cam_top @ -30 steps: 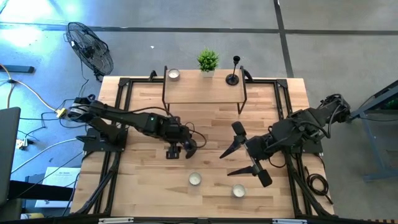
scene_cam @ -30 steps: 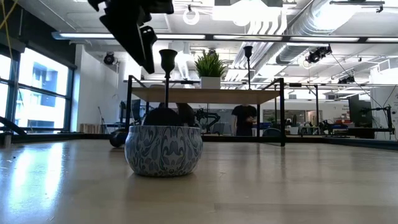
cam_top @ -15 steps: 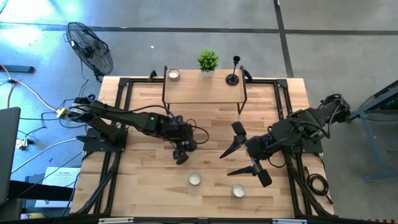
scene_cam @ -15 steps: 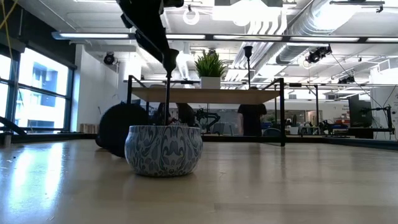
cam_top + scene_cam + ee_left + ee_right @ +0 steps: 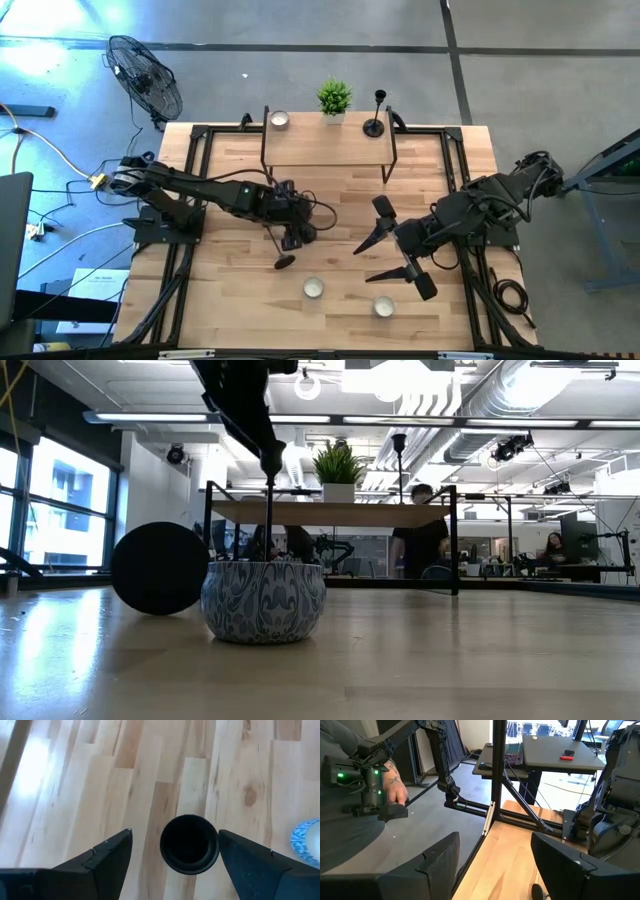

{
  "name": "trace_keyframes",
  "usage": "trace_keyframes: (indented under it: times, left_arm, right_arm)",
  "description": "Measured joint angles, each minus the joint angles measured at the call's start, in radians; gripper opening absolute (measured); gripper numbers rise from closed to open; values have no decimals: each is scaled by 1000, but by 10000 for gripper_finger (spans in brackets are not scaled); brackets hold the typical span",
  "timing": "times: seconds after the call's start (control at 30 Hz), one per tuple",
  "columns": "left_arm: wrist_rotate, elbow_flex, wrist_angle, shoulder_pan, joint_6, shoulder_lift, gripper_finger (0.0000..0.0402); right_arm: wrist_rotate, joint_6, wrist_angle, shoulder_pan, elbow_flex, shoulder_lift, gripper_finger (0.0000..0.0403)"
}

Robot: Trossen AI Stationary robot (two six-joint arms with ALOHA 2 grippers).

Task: Pick & Place candle stick holders
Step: Put the left black candle holder on the shelf, then put the right black candle holder on the shelf aligned with the other black candle holder

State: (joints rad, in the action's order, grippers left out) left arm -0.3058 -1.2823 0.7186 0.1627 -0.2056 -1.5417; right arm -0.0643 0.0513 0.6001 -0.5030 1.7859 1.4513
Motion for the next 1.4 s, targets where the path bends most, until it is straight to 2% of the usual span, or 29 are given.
trace_keyframes:
  times: [0.5,0.67,0.97,1.4]
  left_arm:
    - [25,3,-7,0,18,-31,285]
    - [29,2,-8,0,18,-45,246]
    - [29,0,-26,0,54,-46,124]
    - [25,1,-36,1,25,-42,124]
  right_arm:
    - [0,0,25,0,0,0,240]
    - [0,0,34,0,0,0,240]
    - [0,5,56,0,0,0,240]
    - [-21,5,55,0,0,0,240]
